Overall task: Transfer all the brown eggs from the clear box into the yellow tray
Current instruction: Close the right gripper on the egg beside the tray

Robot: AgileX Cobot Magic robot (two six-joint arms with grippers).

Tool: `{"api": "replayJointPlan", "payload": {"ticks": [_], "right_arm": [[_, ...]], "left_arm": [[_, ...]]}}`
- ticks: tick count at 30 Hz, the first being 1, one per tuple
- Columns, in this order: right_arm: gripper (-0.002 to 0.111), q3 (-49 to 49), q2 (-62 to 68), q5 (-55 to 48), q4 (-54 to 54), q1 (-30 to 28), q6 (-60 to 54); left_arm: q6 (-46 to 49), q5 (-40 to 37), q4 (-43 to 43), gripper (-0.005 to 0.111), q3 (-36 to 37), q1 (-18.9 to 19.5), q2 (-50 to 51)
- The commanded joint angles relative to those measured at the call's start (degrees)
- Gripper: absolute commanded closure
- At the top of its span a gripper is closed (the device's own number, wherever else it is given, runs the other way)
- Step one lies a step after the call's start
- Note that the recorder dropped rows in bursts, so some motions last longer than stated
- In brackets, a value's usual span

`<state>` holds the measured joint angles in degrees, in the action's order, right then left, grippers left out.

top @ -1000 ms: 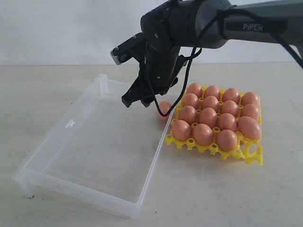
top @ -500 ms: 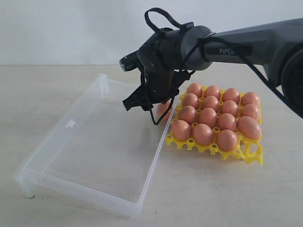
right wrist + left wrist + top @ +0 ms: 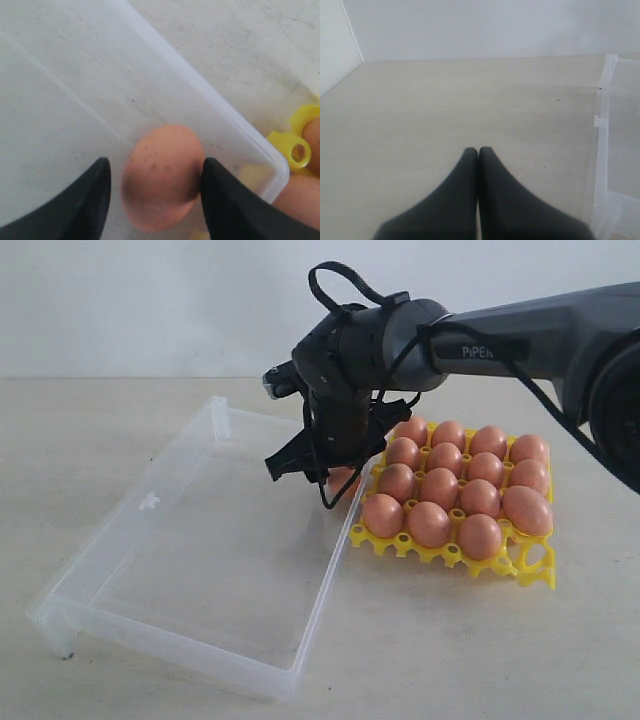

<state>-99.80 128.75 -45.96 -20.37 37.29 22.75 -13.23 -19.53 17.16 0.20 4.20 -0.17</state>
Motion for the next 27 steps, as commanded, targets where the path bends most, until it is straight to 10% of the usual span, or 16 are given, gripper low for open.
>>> {"api": "replayJointPlan", "payload": {"ticks": [1,27], "right_arm": [[0.056,-0.2,-0.1,0.43,0.32,-0.31,0.09],[0.056,-0.2,3.37,-1.37,9.5,-3.03,-7.0]], "left_arm": [[0.13,0.04,0.21,0.111,-0.2,-0.18,0.17],[0.13,0.04,0.21,0.111,-0.2,-0.18,0.17]]}}
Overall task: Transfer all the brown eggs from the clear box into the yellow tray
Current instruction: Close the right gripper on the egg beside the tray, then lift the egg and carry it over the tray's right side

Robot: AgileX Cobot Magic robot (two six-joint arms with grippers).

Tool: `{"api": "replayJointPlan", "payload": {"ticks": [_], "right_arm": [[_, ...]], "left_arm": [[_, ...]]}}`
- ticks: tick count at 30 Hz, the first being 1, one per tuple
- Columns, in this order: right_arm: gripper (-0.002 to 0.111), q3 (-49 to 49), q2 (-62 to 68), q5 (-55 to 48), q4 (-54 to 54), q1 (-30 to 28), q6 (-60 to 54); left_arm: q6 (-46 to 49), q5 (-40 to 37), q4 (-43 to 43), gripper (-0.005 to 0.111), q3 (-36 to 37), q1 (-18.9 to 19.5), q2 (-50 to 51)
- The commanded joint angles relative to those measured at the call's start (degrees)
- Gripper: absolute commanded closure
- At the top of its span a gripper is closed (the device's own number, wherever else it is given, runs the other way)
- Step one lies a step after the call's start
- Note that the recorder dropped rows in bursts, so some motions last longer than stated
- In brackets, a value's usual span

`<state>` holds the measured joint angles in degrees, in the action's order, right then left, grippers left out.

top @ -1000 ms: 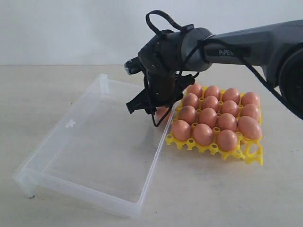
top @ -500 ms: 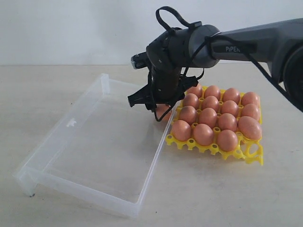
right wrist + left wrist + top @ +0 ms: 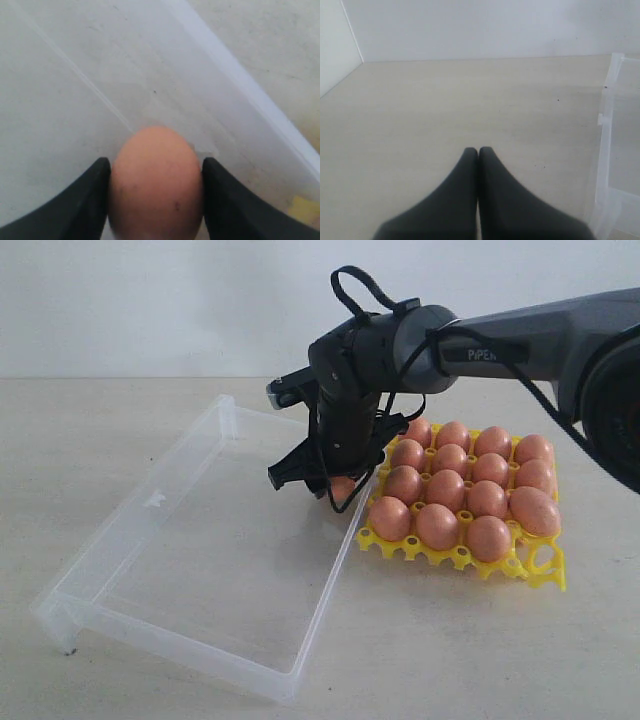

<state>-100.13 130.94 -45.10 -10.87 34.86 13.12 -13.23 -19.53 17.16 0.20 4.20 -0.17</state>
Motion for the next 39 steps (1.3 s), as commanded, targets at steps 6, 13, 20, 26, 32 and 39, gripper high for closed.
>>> {"api": "replayJointPlan", "payload": {"ticks": [6,13,20,26,32,39], "right_arm": [[0.109,0.14,0.98,-0.54,-0.1,-0.6,4.3],[0.109,0.14,-1.45,3.47,1.41,-0.34,4.18],[0.109,0.14,-5.12,11.11,2.26,1.84,4.41],[0.109,0.14,-6.89,14.95,4.58,4.81,3.31],[0.109,0.14,-7.47,18.37,4.38,5.64,1.8],[0.109,17.5,-18.52,39.53,4.37,5.64,-0.09]], "left_arm": [[0.13,0.04,0.21,0.111,-0.2,-0.18,0.17],[0.13,0.04,0.21,0.111,-0.2,-0.18,0.17],[0.13,0.04,0.21,0.111,-0.2,-0.18,0.17],[0.13,0.04,0.21,0.111,-0.2,-0.18,0.17],[0.13,0.04,0.21,0.111,-0.2,-0.18,0.17],[0.13,0.04,0.21,0.111,-0.2,-0.18,0.17]]}}
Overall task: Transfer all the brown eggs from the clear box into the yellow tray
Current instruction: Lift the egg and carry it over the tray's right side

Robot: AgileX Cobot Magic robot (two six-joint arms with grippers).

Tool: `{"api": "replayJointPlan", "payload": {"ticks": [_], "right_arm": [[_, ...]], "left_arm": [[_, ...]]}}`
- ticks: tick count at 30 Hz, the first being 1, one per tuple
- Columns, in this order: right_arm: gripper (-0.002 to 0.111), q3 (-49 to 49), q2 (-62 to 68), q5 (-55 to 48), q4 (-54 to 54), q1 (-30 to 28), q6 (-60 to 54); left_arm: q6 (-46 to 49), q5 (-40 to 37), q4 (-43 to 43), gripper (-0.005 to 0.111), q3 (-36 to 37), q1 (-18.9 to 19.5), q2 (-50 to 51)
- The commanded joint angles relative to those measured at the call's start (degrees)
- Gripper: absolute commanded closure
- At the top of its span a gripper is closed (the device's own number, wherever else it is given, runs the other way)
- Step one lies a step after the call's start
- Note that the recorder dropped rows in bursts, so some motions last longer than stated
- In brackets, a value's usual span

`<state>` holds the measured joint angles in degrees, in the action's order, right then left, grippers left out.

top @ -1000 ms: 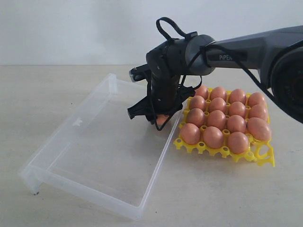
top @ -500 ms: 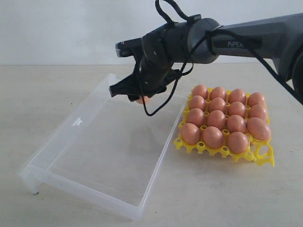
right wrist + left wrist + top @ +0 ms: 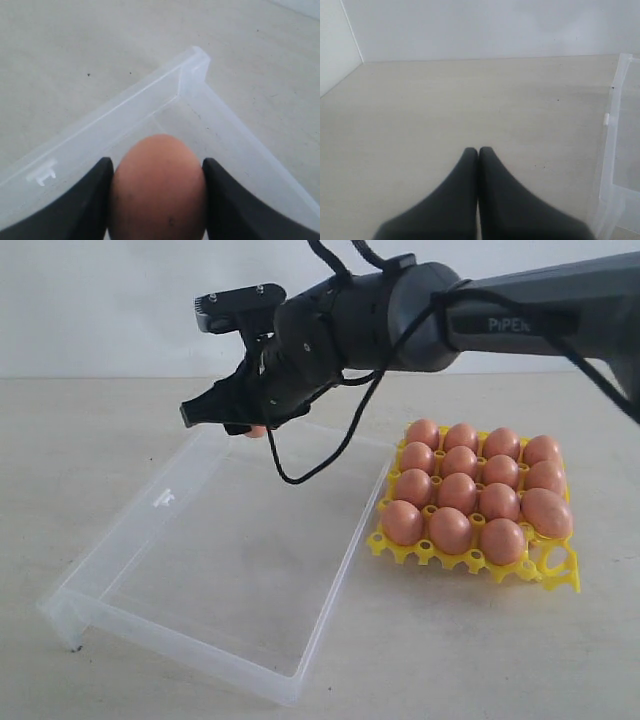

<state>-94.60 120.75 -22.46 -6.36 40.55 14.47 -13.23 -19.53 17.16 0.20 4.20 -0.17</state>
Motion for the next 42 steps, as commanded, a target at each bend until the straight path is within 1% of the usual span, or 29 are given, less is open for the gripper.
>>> {"api": "replayJointPlan", "payload": {"ticks": [1,2,4,6,9,11,12,13,14,15,17,20,22,24,25,26,27,28,29,30,31,32,34,35,36,37,38,40,42], "right_arm": [[0.109,16.39,-10.64,22.88,-0.14,-0.05,-1.55],[0.109,25.08,-14.5,34.37,-0.25,-0.05,-1.54],[0.109,34.75,-19.42,45.22,-0.25,-0.05,-1.54],[0.109,40.81,-23.42,48.8,-0.25,-0.05,-1.54],[0.109,45.92,-32.3,49.19,-0.13,-0.05,-0.93],[0.109,46.89,-39.48,47.82,1.55,-0.05,-1.96],[0.109,47.16,-42.2,46.57,2.76,-0.05,-3.67],[0.109,48.4,-47.25,43.13,5.0,-0.05,-8.36],[0.109,49.53,-49.33,41.28,6.36,-0.28,-12.16],[0.109,52.68,-51.99,39.5,10.77,-2.05,-18.54],[0.109,56.66,-52.91,40.36,16.89,-5.44,-23.37],[0.109,61.65,-52.19,43.73,26.45,-13.82,-28.61],[0.109,63.11,-51.53,45.92,27.91,-20.49,-28.88],[0.109,62.93,-51.51,46.69,26.54,-28.41,-27.19],[0.109,62.4,-51.51,46.22,24.55,-32.26,-24.68],[0.109,61.51,-51.51,44.2,19.96,-36.04,-20.93],[0.109,60.23,-51.51,40.64,13.11,-39.56,-15.28],[0.109,58.96,-51.4,36.86,4.62,-42.47,-7.52],[0.109,58.4,-51.38,34.66,-5.4,-44.17,-0.26],[0.109,58.27,-51.38,34.17,-16.69,-45.72,9.29],[0.109,58.56,-51.38,35.11,-28.38,-46.96,19.2],[0.109,58.96,-51.38,37.03,-37.59,-47.67,27.86],[0.109,59.22,-50.91,46.84,-59.12,-49.2,49.7],[0.109,59.09,-50.58,52.95,-65.42,-50.13,57.97],[0.109,58.67,-49.57,61.54,-70.52,-50.87,62.65],[0.109,58.44,-48.42,69.38,-73.36,-51.16,64.75],[0.109,58.3,-47.47,74.81,-73.89,-51.35,65.03],[0.109,58.3,-45.21,82.51,-74.14,-51.35,66.01],[0.109,58.68,-43.59,85.29,-75.42,-51.35,67.89]], "left_arm": [[0.13,0.04,0.21,0.111,-0.2,-0.18,0.17],[0.13,0.04,0.21,0.111,-0.2,-0.18,0.17],[0.13,0.04,0.21,0.111,-0.2,-0.18,0.17],[0.13,0.04,0.21,0.111,-0.2,-0.18,0.17],[0.13,0.04,0.21,0.111,-0.2,-0.18,0.17],[0.13,0.04,0.21,0.111,-0.2,-0.18,0.17],[0.13,0.04,0.21,0.111,-0.2,-0.18,0.17],[0.13,0.04,0.21,0.111,-0.2,-0.18,0.17],[0.13,0.04,0.21,0.111,-0.2,-0.18,0.17],[0.13,0.04,0.21,0.111,-0.2,-0.18,0.17],[0.13,0.04,0.21,0.111,-0.2,-0.18,0.17],[0.13,0.04,0.21,0.111,-0.2,-0.18,0.17],[0.13,0.04,0.21,0.111,-0.2,-0.18,0.17],[0.13,0.04,0.21,0.111,-0.2,-0.18,0.17],[0.13,0.04,0.21,0.111,-0.2,-0.18,0.17],[0.13,0.04,0.21,0.111,-0.2,-0.18,0.17],[0.13,0.04,0.21,0.111,-0.2,-0.18,0.17],[0.13,0.04,0.21,0.111,-0.2,-0.18,0.17],[0.13,0.04,0.21,0.111,-0.2,-0.18,0.17],[0.13,0.04,0.21,0.111,-0.2,-0.18,0.17],[0.13,0.04,0.21,0.111,-0.2,-0.18,0.17],[0.13,0.04,0.21,0.111,-0.2,-0.18,0.17],[0.13,0.04,0.21,0.111,-0.2,-0.18,0.17],[0.13,0.04,0.21,0.111,-0.2,-0.18,0.17],[0.13,0.04,0.21,0.111,-0.2,-0.18,0.17],[0.13,0.04,0.21,0.111,-0.2,-0.18,0.17],[0.13,0.04,0.21,0.111,-0.2,-0.18,0.17],[0.13,0.04,0.21,0.111,-0.2,-0.18,0.17],[0.13,0.04,0.21,0.111,-0.2,-0.18,0.17]]}}
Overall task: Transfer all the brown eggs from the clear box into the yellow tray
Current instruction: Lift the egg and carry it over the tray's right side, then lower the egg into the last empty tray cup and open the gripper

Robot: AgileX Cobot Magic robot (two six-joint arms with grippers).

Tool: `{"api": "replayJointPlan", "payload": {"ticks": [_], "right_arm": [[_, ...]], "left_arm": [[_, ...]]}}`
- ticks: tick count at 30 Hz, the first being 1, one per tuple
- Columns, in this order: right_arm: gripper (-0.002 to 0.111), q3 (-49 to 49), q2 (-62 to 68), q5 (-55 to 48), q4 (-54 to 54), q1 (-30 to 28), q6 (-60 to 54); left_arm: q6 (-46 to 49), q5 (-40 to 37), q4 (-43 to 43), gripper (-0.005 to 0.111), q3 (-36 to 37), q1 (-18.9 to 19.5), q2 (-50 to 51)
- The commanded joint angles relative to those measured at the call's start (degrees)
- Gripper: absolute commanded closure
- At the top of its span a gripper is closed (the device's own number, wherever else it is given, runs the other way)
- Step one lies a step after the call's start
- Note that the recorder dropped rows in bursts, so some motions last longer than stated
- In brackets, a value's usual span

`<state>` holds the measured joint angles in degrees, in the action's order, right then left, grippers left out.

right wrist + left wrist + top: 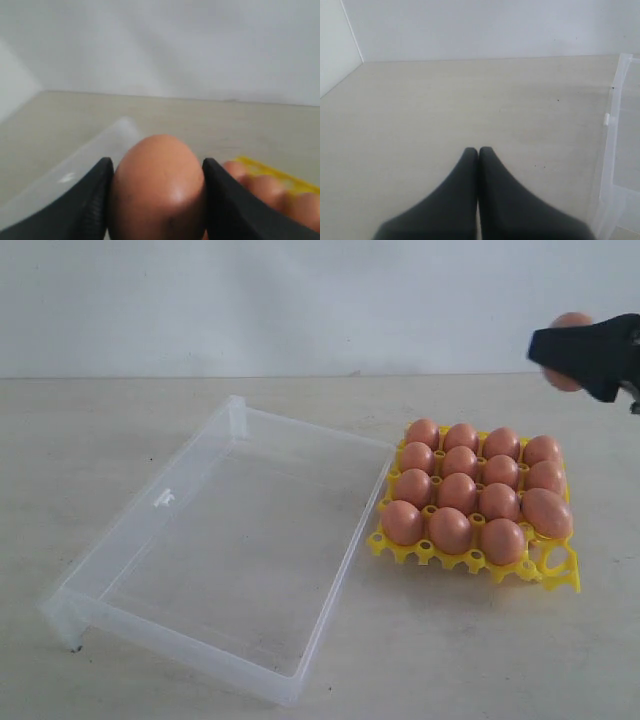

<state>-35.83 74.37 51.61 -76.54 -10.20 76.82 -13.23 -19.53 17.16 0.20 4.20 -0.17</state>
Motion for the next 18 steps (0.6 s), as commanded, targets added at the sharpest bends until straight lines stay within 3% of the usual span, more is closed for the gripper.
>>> {"api": "replayJointPlan", "payload": {"ticks": [1,4,7,13,18], "right_arm": [[0.109,0.36,3.06,12.43,-6.87,-0.59,6.61],[0.109,3.37,3.32,13.53,-10.66,-0.59,6.29],[0.109,8.25,3.32,7.62,-10.53,-0.59,2.1],[0.109,13.95,3.32,-11.91,2.2,-0.59,-4.04],[0.109,13.93,3.58,-14.33,4.22,-0.59,-12.63]], "left_arm": [[0.13,0.04,0.21,0.111,-0.2,-0.18,0.17],[0.13,0.04,0.21,0.111,-0.2,-0.18,0.17],[0.13,0.04,0.21,0.111,-0.2,-0.18,0.17],[0.13,0.04,0.21,0.111,-0.2,-0.18,0.17],[0.13,0.04,0.21,0.111,-0.2,-0.18,0.17]]}}
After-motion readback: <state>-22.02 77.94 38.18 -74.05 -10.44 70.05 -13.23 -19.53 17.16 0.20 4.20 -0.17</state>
